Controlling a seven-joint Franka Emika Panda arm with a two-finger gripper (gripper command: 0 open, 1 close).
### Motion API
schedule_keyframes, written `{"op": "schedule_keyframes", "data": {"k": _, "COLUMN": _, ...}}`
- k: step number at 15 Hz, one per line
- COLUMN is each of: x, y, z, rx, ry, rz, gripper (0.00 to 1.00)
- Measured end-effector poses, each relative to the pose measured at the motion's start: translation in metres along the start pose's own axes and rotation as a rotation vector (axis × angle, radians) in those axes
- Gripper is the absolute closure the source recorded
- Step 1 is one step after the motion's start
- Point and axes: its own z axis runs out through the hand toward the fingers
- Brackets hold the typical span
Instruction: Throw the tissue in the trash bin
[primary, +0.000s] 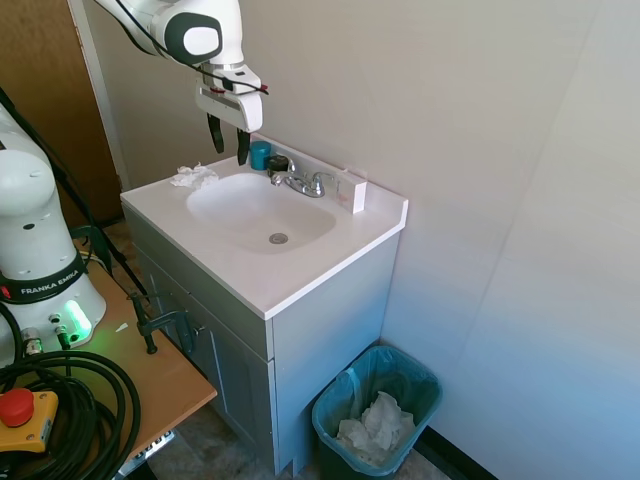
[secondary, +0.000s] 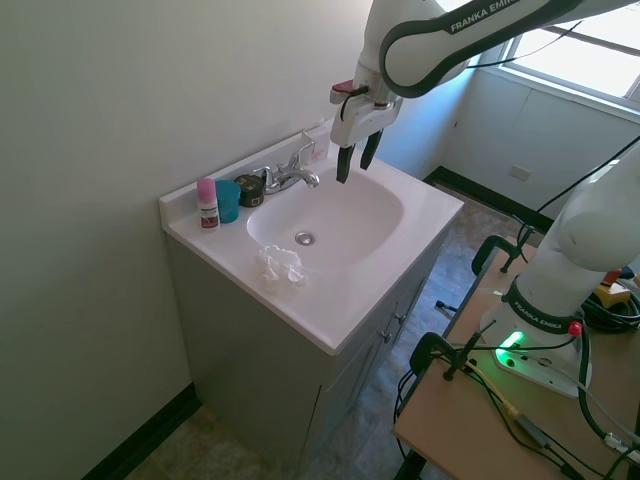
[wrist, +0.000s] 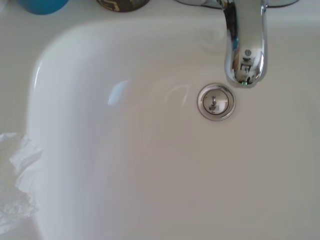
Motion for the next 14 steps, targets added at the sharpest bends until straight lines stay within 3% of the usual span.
{"op": "schedule_keyframes", "data": {"k": 5, "x": -0.016, "y": -0.016, "z": 0.002, "rx": 0.002, "ry": 0.006, "rz": -0.05, "gripper": 0.0}}
{"op": "schedule_keyframes", "data": {"k": 10, "x": -0.065, "y": -0.087, "z": 0.003, "rx": 0.04, "ry": 0.032, "rz": -0.129, "gripper": 0.0}}
{"op": "schedule_keyframes", "data": {"k": 14, "x": -0.107, "y": -0.142, "z": 0.032, "rx": 0.014, "ry": 0.038, "rz": -0.175, "gripper": 0.0}}
